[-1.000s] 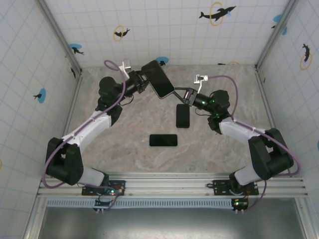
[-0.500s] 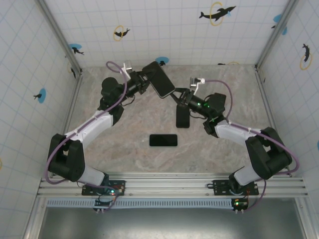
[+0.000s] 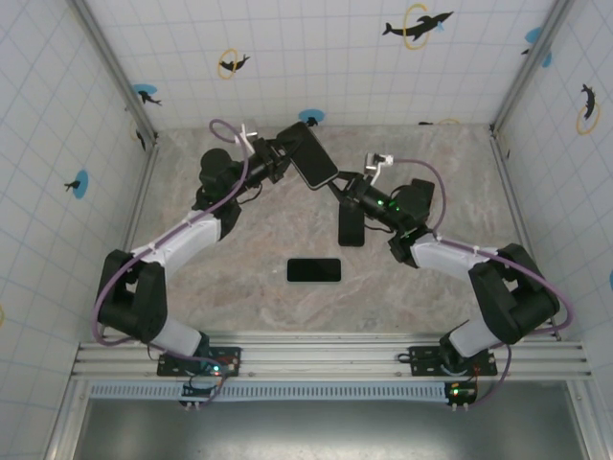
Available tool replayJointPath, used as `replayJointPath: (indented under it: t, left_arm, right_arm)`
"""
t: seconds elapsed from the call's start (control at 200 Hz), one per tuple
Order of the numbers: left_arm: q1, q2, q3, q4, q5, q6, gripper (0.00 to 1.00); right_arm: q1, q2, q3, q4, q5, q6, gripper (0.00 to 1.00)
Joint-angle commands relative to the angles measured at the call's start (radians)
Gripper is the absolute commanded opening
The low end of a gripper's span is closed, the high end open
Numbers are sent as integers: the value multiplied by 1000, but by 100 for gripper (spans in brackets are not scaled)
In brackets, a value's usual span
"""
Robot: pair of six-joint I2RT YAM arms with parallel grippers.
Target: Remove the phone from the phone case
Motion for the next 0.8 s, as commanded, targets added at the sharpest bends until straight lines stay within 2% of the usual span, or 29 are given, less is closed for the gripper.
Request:
replayJointPath:
  t: [0.0, 0.24, 0.36, 0.626, 0.796]
  left_arm:
    - [-11, 20, 3, 23, 40, -2, 11]
    - [-11, 24, 10, -4, 46, 15, 28]
    - [-11, 24, 13, -12, 48, 18, 31]
    - [-10, 3, 34, -158, 35, 115, 60]
    - [-11, -14, 63, -224, 25, 160, 66]
  right_arm:
    - [11, -13, -20, 53, 43, 0, 2]
    - [7, -11, -50, 128, 89, 6, 0]
    - [6, 0, -57, 167, 98, 19, 0]
    - [2, 4, -81, 238, 136, 40, 0]
    - [0, 21, -87, 284, 140, 46, 0]
